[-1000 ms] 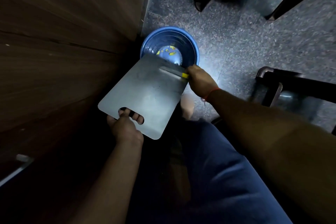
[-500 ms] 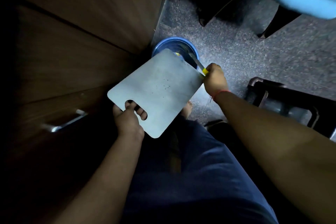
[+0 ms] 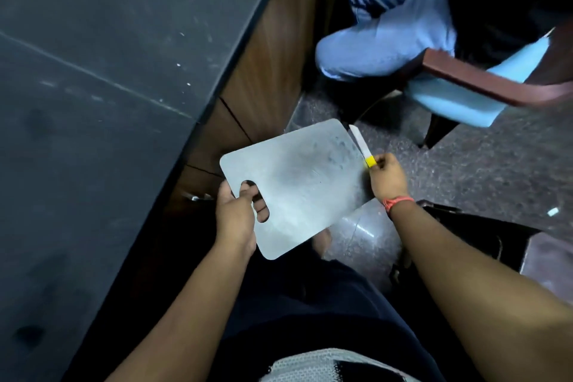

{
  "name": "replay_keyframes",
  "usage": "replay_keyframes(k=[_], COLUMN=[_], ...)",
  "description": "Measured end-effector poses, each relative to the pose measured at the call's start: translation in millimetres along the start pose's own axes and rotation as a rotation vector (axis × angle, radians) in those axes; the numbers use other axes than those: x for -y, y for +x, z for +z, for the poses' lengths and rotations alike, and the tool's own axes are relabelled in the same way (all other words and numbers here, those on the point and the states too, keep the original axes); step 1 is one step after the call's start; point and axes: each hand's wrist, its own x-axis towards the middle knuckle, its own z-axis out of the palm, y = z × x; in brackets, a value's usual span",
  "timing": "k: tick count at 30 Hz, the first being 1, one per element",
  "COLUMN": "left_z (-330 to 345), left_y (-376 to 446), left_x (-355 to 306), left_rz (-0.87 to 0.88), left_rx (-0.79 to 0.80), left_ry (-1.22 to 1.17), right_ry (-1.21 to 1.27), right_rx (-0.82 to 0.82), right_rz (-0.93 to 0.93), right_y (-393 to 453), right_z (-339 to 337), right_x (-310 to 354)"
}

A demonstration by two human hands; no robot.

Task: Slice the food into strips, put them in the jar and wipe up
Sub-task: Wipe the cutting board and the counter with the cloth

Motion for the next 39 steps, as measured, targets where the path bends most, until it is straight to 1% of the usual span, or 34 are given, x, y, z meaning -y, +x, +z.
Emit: replay_keyframes(k=[4,7,10,13,19,24,30,34,39], left_z=[-4.4,-12.4,-23.6,-39.4,-81.7,-120.1,-176.0,-216.8,-264.3], left_y=[-21.9,-38.5,-49.5,-54.8,-49.2,-41.4,-34.9,-30.6,-26.3], left_x=[-30.1,-52.0,-68.7,-82.0,-102.1,-122.2,-147.3,-158.1,-159.2], left_rz=[0.084,0.166,0.252,0.299,0.320,0.322,0.308,0.306,0.302], left_rx=[0.090,0.106,0.127,0.101,-0.037,-0.169,-0.373,-0.446,-0.589], left_ry=[0.022,0.059,0.075,0.069,0.002,-0.101,-0.205,-0.306,-0.382], right_ry=[0.124,0.225,0.282,0.311,0.300,0.225,0.142,0.057,-0.068], right_rx=[-0.102,-0.162,-0.166,-0.158,-0.065,0.037,0.146,0.231,0.346], right_rz=[-0.033,-0.083,-0.109,-0.162,-0.260,-0.334,-0.472,-0.557,-0.678], right_y=[-30.0,-52.7,-72.0,-87.7,-107.5,-121.9,-139.9,-153.9,-175.0], right_z=[-19.6,-30.7,-39.3,-42.2,-26.7,1.8,49.8,85.6,132.8], right_x=[17.3,35.7,53.4,72.3,119.8,170.9,246.5,289.9,336.9])
